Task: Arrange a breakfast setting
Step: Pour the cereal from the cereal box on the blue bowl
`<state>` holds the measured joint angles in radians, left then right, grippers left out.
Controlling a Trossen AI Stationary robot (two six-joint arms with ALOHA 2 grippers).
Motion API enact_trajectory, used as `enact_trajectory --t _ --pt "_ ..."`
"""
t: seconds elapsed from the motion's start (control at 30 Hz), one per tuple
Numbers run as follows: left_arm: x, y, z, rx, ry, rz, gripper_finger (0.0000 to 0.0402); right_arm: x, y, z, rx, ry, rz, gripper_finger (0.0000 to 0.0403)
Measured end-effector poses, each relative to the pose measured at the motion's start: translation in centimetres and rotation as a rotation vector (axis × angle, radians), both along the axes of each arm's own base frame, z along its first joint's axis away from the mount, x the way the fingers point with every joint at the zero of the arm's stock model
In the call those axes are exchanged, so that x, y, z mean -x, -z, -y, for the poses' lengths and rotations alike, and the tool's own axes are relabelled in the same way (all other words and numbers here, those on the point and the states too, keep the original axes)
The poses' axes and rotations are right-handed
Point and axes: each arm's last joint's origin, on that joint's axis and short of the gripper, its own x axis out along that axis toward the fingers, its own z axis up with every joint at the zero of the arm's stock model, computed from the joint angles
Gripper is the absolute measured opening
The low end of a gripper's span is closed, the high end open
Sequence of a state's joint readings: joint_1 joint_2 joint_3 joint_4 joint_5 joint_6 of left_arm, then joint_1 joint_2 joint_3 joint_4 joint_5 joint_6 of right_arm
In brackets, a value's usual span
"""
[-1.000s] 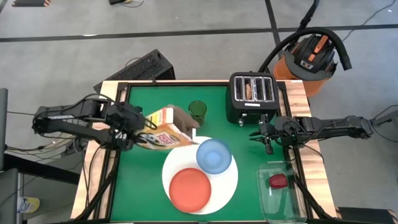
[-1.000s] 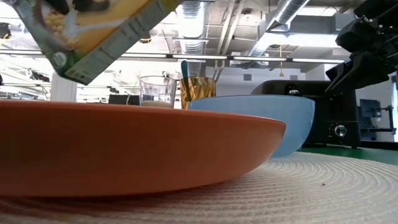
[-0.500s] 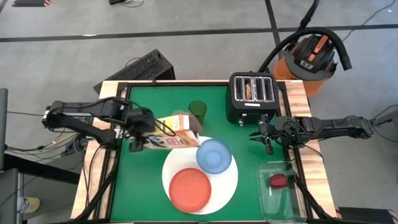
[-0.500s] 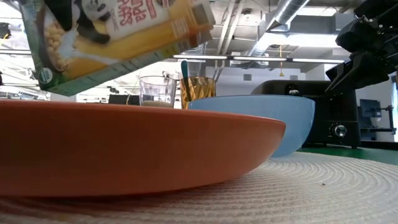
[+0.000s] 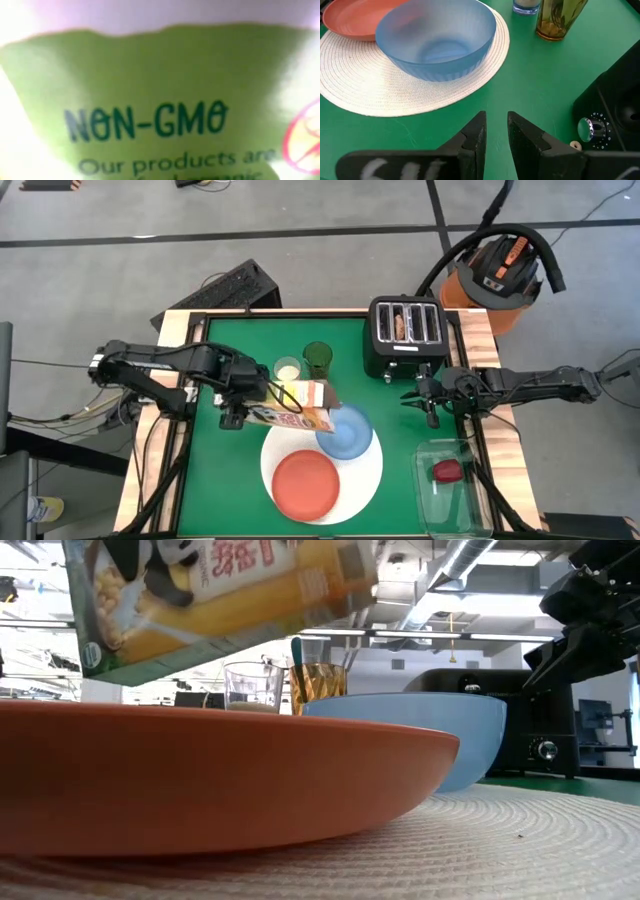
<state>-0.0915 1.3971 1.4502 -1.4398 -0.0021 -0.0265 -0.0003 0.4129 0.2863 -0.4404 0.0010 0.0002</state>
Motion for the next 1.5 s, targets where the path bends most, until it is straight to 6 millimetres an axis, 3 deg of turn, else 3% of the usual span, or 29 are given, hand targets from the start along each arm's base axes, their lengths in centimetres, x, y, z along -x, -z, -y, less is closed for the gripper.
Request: enact_trajectory --t 0.27,0.53,0.83,1.23,1.5 --pt "-2.7 0.2 0.5 -0.023 0.025 -0.146 0.0241 0.0 0.0 0.0 0.000 0.000 0.000 0.0102" --pt "-4.6 -0.3 0.7 -0.032 0.041 -0.127 0.0241 0.0 0.0 0.0 0.000 0.000 0.001 0.0102" --pt "-4.7 -0.7 0.8 -0.045 0.024 -0.108 0.0241 0.0 0.0 0.0 0.000 0.000 0.000 0.0102" --pt "-4.6 -0.7 1.2 -0.218 0.038 -0.090 0.0241 0.0 0.0 0.0 0.000 0.000 0.001 0.0102" --pt "-4.4 -0.8 2.7 -0.263 0.088 -0.078 0.0241 0.0 0.0 0.0 0.000 0.000 0.000 0.0102"
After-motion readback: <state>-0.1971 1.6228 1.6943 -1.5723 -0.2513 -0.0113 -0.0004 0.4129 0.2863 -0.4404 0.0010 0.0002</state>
